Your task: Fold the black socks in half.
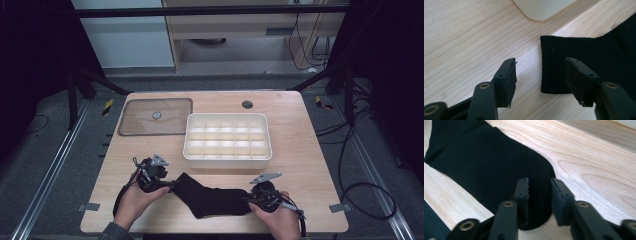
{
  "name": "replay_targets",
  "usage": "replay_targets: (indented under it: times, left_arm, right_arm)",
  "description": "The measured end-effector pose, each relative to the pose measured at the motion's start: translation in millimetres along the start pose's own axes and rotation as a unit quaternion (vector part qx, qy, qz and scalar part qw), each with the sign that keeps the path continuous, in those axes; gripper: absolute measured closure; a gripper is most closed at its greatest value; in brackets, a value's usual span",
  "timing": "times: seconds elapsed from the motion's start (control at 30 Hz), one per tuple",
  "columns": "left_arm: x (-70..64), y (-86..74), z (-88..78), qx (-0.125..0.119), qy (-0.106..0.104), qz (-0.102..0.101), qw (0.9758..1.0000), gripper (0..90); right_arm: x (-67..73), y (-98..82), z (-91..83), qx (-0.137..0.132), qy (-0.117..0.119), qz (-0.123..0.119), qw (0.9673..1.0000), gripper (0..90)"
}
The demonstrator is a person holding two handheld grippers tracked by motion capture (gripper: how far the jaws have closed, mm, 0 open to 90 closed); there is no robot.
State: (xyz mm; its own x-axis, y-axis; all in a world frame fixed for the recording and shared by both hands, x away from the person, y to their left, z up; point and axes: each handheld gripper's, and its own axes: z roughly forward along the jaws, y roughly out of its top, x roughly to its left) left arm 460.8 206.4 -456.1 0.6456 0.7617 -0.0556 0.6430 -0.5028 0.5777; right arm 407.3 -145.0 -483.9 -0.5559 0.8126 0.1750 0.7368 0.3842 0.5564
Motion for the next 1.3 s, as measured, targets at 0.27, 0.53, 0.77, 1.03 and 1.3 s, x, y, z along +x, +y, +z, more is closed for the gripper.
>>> replay_targets:
  times: [0.27, 0.53, 0.77, 1.03, 1.3]
  left_arm:
    - [-3.2, -0.9, 13.8, 0.03, -0.022, 0.005, 0.9993, 49.7]
    - [-5.9, -3.1, 19.7, 0.044, -0.039, 0.009, 0.9982, 61.8]
    - [-8.5, -3.1, 21.8, 0.055, -0.041, 0.013, 0.9975, 68.5]
    - [-11.1, -4.1, 21.4, 0.058, -0.05, 0.018, 0.9969, 74.2]
    - [-14.0, -4.8, 20.1, 0.055, -0.05, 0.025, 0.9969, 77.9]
  right_arm:
    - [2.9, 2.3, 1.3, 0.01, -0.004, -0.017, 0.9998, 79.1]
    - [4.5, 2.8, 1.6, 0.012, -0.009, -0.024, 0.9996, 79.0]
    - [5.9, 3.4, 1.5, 0.015, -0.012, -0.026, 0.9995, 79.0]
    - [5.5, 4.2, 2.0, 0.017, -0.011, -0.028, 0.9994, 79.9]
    - [6.4, 4.7, 1.8, 0.02, -0.01, -0.042, 0.9989, 81.1]
